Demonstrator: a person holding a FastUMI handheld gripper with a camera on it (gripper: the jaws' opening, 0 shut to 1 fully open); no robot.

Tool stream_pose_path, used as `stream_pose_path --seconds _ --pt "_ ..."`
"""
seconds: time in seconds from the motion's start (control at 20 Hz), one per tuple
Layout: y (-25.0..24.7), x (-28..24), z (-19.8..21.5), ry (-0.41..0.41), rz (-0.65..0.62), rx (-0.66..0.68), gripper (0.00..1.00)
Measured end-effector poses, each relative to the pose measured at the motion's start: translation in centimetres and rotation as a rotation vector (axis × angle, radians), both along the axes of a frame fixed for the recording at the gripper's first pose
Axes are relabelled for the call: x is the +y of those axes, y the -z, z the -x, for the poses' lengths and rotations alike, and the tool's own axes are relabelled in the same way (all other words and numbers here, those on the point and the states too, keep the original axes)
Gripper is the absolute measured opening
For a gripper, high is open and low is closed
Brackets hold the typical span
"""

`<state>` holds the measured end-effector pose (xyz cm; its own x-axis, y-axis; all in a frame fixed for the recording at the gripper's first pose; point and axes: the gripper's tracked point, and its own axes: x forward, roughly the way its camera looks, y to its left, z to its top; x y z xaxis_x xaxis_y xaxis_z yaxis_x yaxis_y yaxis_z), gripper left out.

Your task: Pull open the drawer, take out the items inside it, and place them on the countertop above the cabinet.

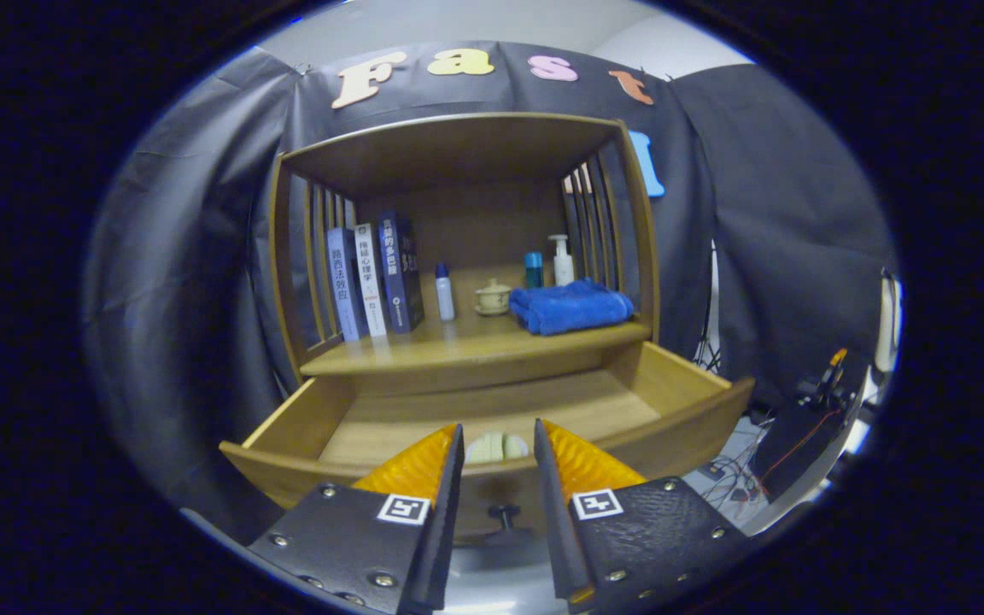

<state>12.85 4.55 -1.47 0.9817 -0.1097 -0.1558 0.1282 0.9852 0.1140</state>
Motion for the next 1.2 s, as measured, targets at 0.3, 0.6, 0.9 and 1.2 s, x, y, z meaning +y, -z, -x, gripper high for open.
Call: stream_pose_path --seconds 0.3,0.6,0.9,1.2 --pt "4.0 1.0 -6.0 -0.013 0.053 0.413 0.47" --pt "10.2 0.9 -9.7 -0.010 -0.021 0.639 0.47" --pt "14.3 1.2 -11.2 -0.019 -0.057 0.729 0.47" --pt "11.8 0.3 -11.8 0.039 -0.005 0.662 0.23"
